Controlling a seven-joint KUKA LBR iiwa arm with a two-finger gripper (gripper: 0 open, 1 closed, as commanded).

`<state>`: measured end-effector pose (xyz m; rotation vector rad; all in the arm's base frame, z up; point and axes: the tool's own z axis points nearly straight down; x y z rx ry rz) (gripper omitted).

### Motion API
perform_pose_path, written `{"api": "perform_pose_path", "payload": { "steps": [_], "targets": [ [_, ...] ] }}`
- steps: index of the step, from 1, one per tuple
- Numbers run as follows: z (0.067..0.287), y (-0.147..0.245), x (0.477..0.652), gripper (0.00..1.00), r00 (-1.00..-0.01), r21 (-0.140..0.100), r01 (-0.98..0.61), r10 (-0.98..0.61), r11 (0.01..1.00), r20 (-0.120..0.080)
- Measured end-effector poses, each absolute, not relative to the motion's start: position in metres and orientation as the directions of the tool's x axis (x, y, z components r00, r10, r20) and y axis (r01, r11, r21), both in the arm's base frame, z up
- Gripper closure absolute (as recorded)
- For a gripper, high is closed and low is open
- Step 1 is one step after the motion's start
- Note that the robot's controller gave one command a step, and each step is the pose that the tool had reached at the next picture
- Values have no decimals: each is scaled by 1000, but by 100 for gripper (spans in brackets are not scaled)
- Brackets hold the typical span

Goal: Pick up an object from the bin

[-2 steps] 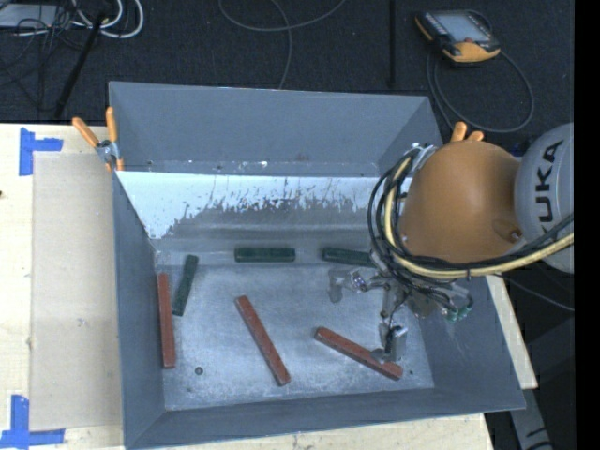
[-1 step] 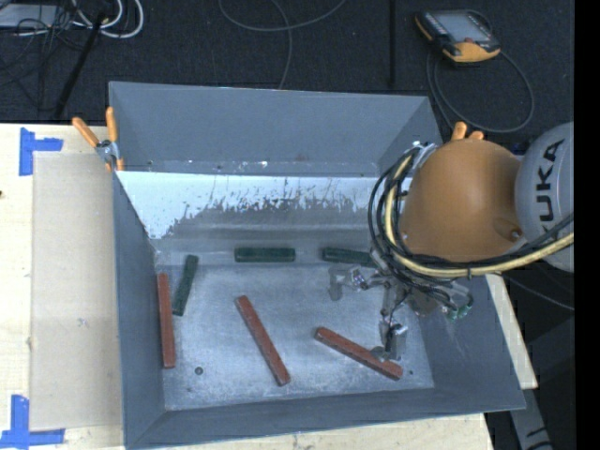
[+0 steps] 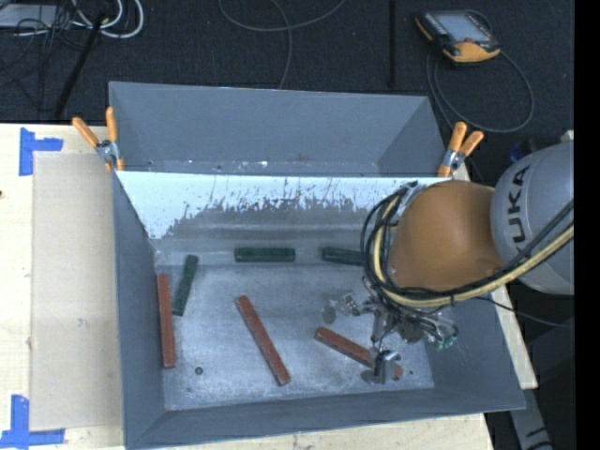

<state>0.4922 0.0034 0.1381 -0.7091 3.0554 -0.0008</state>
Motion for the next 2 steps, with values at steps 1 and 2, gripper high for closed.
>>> {"api": "perform_pose_path", "payload": {
  "steps": [1,2],
  "targets": [
    [80,-16,521,0,-844,-1,-536,-536,844,-3],
    [53,-21,537,0,-841,1,-541,-541,841,0]
  ]
}}
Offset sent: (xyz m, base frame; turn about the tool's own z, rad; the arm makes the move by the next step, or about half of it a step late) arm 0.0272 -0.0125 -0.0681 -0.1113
